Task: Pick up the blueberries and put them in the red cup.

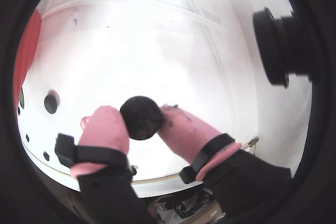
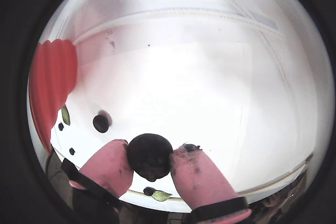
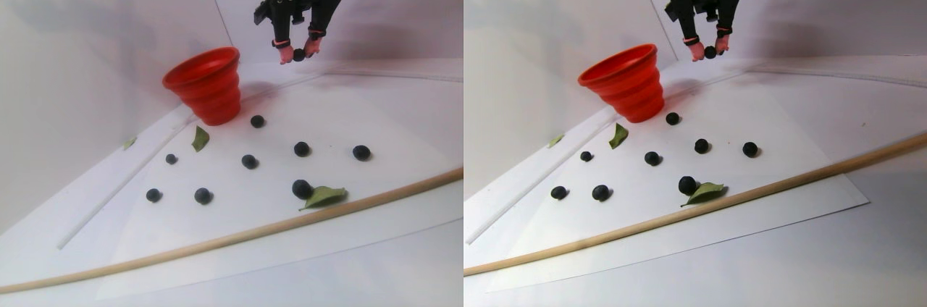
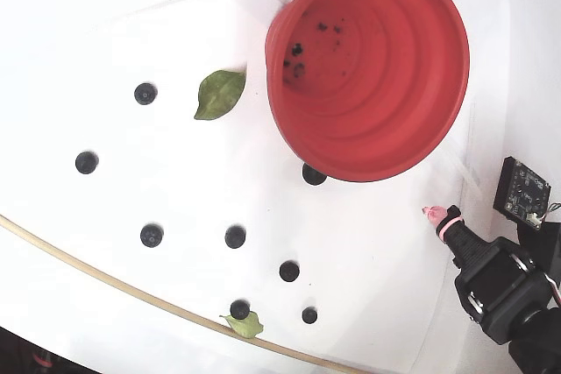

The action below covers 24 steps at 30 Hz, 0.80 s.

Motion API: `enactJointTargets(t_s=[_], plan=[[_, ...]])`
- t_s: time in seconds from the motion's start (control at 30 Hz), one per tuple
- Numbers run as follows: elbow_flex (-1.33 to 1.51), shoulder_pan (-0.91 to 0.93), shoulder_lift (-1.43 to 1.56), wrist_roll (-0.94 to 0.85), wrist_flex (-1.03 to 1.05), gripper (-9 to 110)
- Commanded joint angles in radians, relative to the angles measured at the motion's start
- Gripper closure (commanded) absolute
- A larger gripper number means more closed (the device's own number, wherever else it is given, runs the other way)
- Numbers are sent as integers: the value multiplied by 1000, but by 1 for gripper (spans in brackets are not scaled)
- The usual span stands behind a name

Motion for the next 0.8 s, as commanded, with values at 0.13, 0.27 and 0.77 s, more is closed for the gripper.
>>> enactJointTargets(t_s=[0.13, 0.27, 0.77], plan=[[-18, -64, 170, 28, 52, 88], [-18, -86, 201, 29, 75, 88], [-18, -193, 299, 57, 153, 88]])
